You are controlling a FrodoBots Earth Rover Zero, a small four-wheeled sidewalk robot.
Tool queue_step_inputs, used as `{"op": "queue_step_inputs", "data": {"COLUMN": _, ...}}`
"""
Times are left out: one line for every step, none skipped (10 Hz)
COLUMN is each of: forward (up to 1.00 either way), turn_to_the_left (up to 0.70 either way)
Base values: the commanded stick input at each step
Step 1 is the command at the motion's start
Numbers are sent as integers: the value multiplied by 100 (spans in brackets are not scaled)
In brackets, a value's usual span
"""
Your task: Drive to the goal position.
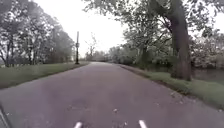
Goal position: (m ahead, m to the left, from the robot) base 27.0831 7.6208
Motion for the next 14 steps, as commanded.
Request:
{"op": "queue_step_inputs", "data": {"forward": 70, "turn_to_the_left": 0}}
{"op": "queue_step_inputs", "data": {"forward": 70, "turn_to_the_left": 0}}
{"op": "queue_step_inputs", "data": {"forward": 70, "turn_to_the_left": 0}}
{"op": "queue_step_inputs", "data": {"forward": 70, "turn_to_the_left": 0}}
{"op": "queue_step_inputs", "data": {"forward": 70, "turn_to_the_left": 0}}
{"op": "queue_step_inputs", "data": {"forward": 70, "turn_to_the_left": 0}}
{"op": "queue_step_inputs", "data": {"forward": 70, "turn_to_the_left": 0}}
{"op": "queue_step_inputs", "data": {"forward": 70, "turn_to_the_left": 0}}
{"op": "queue_step_inputs", "data": {"forward": 70, "turn_to_the_left": 0}}
{"op": "queue_step_inputs", "data": {"forward": 70, "turn_to_the_left": 0}}
{"op": "queue_step_inputs", "data": {"forward": 70, "turn_to_the_left": 0}}
{"op": "queue_step_inputs", "data": {"forward": 70, "turn_to_the_left": 0}}
{"op": "queue_step_inputs", "data": {"forward": 70, "turn_to_the_left": 0}}
{"op": "queue_step_inputs", "data": {"forward": 70, "turn_to_the_left": 0}}
